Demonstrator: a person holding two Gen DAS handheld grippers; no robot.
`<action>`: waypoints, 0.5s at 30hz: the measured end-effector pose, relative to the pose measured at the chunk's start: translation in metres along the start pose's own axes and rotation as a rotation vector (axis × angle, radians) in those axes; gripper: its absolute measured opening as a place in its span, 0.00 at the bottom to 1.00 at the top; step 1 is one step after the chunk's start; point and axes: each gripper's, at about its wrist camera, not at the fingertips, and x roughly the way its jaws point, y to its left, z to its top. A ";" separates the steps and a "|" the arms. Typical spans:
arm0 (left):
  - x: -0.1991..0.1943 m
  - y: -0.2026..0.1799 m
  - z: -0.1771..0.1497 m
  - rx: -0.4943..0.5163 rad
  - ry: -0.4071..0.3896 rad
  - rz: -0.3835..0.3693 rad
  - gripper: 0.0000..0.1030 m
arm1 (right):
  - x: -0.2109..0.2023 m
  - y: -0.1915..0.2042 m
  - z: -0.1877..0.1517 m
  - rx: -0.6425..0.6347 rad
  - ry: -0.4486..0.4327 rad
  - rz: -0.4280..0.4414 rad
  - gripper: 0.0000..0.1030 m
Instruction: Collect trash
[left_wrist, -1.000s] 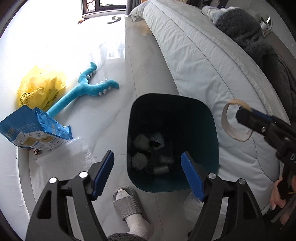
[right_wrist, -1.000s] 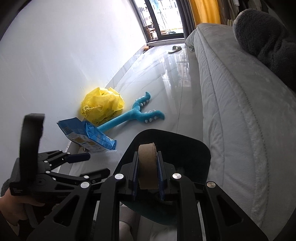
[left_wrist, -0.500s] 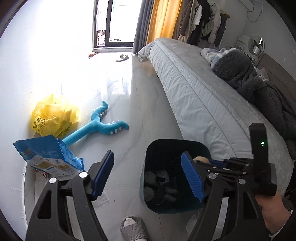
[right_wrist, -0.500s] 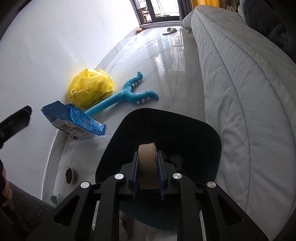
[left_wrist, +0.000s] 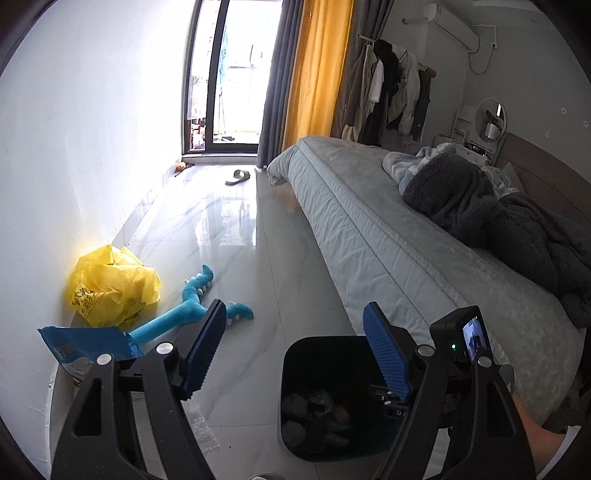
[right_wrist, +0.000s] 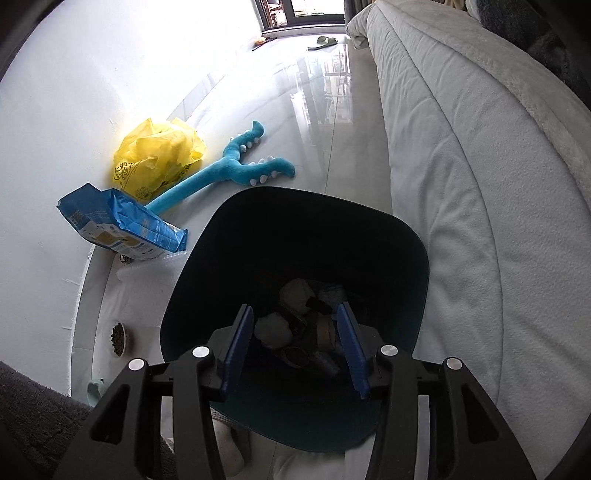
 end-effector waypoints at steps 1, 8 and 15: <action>-0.002 -0.001 0.002 0.002 -0.009 0.003 0.78 | -0.001 0.001 0.000 -0.003 -0.002 0.001 0.47; -0.025 -0.019 0.015 0.030 -0.067 -0.042 0.90 | -0.029 0.003 -0.003 -0.009 -0.057 0.032 0.53; -0.047 -0.042 0.023 0.058 -0.084 -0.030 0.95 | -0.099 0.003 -0.005 -0.046 -0.216 0.030 0.66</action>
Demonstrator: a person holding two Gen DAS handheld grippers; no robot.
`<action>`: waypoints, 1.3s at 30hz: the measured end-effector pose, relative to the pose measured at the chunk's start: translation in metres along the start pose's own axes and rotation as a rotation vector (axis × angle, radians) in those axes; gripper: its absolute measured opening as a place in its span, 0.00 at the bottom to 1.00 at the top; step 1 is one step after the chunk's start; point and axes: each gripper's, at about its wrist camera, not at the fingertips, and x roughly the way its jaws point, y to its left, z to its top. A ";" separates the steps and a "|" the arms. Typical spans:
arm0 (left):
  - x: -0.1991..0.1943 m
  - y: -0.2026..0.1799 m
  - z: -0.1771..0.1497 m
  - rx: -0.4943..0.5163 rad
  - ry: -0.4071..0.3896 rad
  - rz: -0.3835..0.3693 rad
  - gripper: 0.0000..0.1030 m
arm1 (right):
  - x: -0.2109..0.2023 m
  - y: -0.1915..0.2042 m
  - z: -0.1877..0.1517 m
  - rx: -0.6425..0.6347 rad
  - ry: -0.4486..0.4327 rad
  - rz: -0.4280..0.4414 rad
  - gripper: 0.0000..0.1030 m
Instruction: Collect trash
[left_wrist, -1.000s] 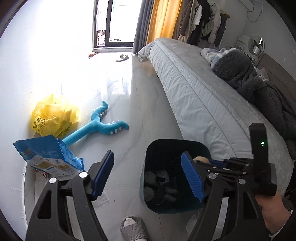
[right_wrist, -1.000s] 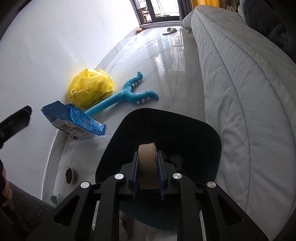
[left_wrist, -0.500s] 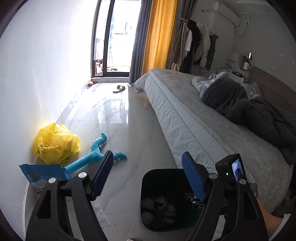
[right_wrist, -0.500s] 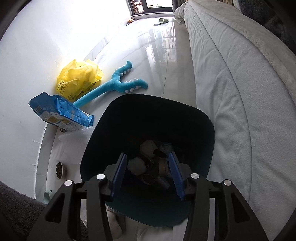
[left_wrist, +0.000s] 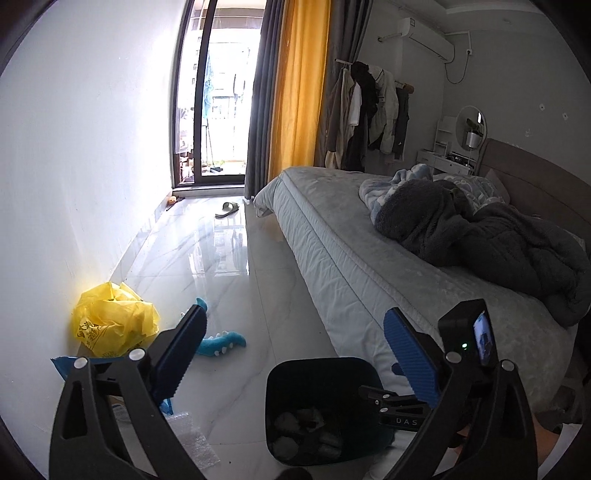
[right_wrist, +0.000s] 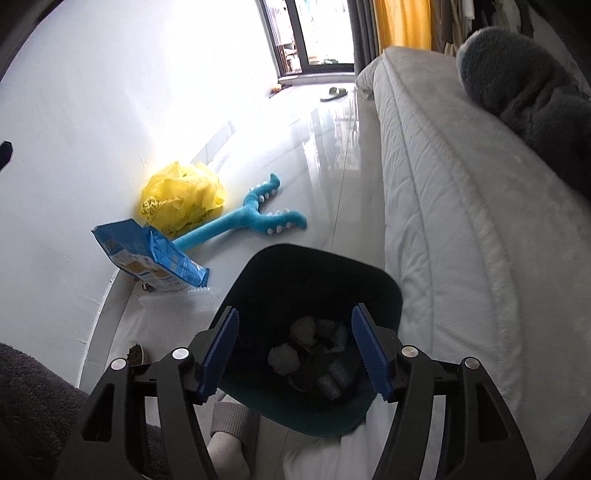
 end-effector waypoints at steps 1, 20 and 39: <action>-0.001 -0.002 0.000 -0.005 0.005 -0.003 0.95 | -0.017 -0.001 0.001 -0.010 -0.043 -0.016 0.69; -0.025 -0.102 -0.031 0.116 0.002 0.012 0.97 | -0.264 -0.096 -0.079 0.086 -0.426 -0.372 0.97; -0.031 -0.127 -0.053 0.138 -0.039 -0.078 0.97 | -0.316 -0.145 -0.143 0.226 -0.537 -0.351 0.97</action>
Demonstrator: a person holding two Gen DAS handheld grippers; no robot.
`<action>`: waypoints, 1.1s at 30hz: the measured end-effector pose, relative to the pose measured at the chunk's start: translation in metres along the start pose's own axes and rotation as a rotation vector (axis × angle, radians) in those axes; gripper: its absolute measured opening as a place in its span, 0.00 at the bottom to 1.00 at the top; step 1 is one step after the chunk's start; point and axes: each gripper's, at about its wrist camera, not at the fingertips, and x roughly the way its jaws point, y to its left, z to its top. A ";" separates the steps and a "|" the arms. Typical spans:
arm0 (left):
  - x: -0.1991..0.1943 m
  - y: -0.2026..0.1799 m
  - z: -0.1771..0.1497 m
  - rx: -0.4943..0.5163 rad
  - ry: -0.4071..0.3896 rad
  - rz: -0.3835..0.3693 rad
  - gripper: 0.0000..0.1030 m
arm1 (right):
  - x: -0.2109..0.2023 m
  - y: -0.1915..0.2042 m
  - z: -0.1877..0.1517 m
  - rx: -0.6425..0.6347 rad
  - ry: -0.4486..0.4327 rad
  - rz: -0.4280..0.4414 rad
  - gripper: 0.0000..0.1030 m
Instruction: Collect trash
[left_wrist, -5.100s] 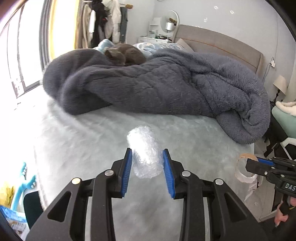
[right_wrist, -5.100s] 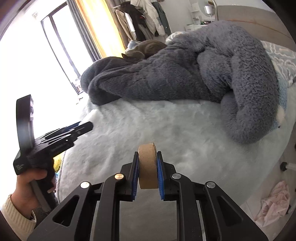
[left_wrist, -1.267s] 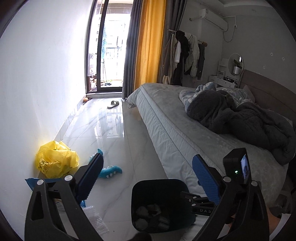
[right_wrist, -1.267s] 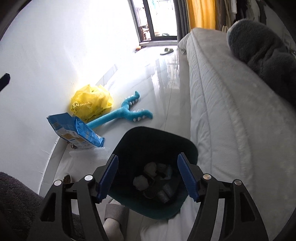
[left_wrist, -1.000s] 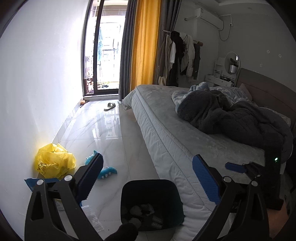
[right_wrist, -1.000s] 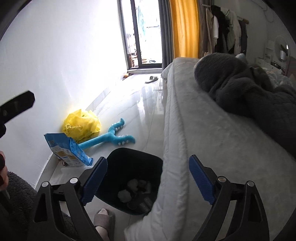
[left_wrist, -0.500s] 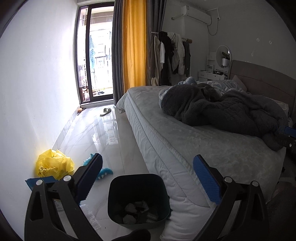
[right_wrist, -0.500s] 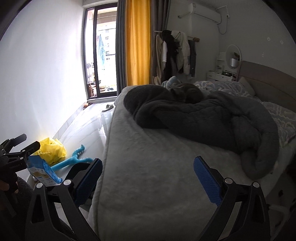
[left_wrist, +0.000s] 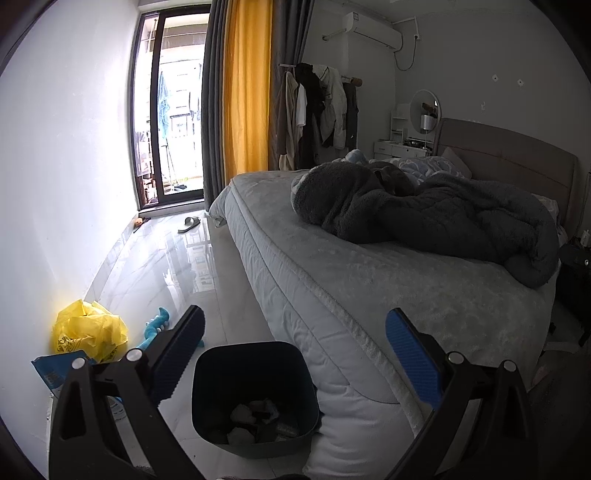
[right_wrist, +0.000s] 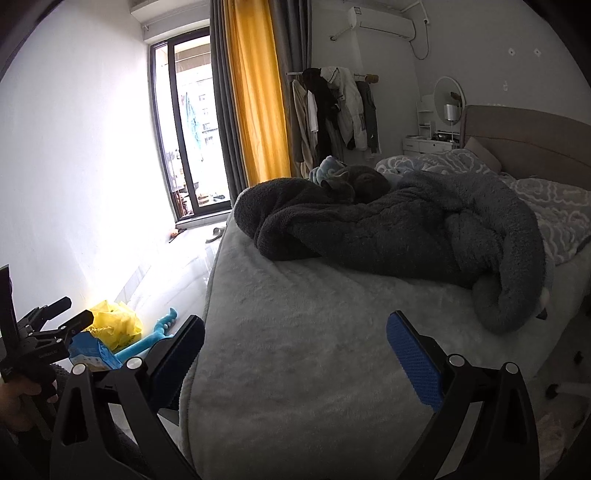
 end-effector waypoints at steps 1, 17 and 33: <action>0.000 0.000 0.000 0.001 0.003 0.000 0.97 | -0.001 0.001 0.000 -0.003 -0.005 -0.003 0.97; 0.003 0.001 -0.001 -0.005 0.018 -0.005 0.97 | -0.007 0.006 -0.004 -0.003 0.000 -0.006 0.97; 0.002 0.001 0.000 -0.004 0.018 -0.006 0.97 | -0.001 0.010 -0.003 -0.051 0.018 -0.006 0.97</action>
